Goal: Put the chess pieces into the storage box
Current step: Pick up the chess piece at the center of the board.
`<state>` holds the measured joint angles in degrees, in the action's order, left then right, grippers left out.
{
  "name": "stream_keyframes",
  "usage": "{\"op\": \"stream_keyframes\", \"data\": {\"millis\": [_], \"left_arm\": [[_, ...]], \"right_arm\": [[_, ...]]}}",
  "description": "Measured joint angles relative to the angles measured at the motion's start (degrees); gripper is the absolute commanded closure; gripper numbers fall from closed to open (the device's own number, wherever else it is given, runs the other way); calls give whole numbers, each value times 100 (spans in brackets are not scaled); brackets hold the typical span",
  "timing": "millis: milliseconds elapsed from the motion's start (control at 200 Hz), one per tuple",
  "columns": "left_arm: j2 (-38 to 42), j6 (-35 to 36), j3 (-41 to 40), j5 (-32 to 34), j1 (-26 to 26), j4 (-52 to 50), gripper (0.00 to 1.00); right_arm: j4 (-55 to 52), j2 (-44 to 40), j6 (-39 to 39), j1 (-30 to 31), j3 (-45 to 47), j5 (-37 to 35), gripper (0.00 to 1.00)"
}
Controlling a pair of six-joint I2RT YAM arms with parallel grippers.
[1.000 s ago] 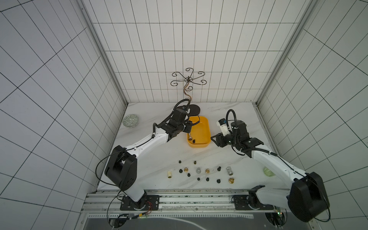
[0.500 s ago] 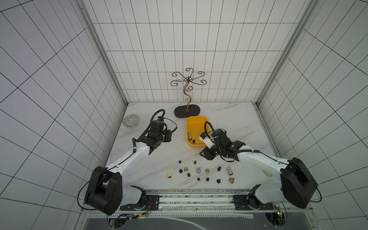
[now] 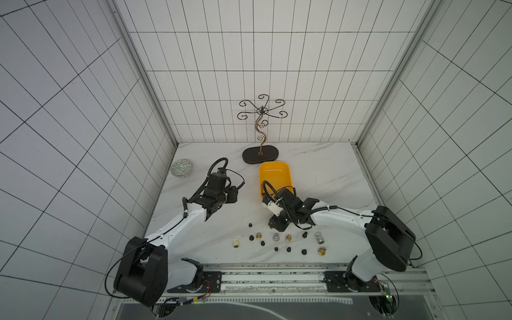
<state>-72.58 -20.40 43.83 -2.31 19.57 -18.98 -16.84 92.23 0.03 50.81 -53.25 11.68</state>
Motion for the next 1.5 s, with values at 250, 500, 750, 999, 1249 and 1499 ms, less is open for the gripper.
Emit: {"op": "stream_keyframes", "data": {"millis": [250,500,750,999,1249,1499], "left_arm": [[50,-26,-59,0,-20,37,48],[52,-68,-83,-4,-20,39,47],[59,-85,-83,-11,-20,39,47],[61,-107,-83,-15,-20,39,47],[61,-109,-85,-33,-20,39,47],[63,-111,-103,-37,-20,48,47]], "right_arm": [[-175,258,-37,181,-181,-286,60],[-269,343,-57,186,-190,-448,63],[-315,472,-61,221,-304,-511,66],[-330,557,-61,227,-374,-542,70],[-332,603,-83,249,-374,-546,80],[-332,608,-72,249,-374,-564,90]]}}
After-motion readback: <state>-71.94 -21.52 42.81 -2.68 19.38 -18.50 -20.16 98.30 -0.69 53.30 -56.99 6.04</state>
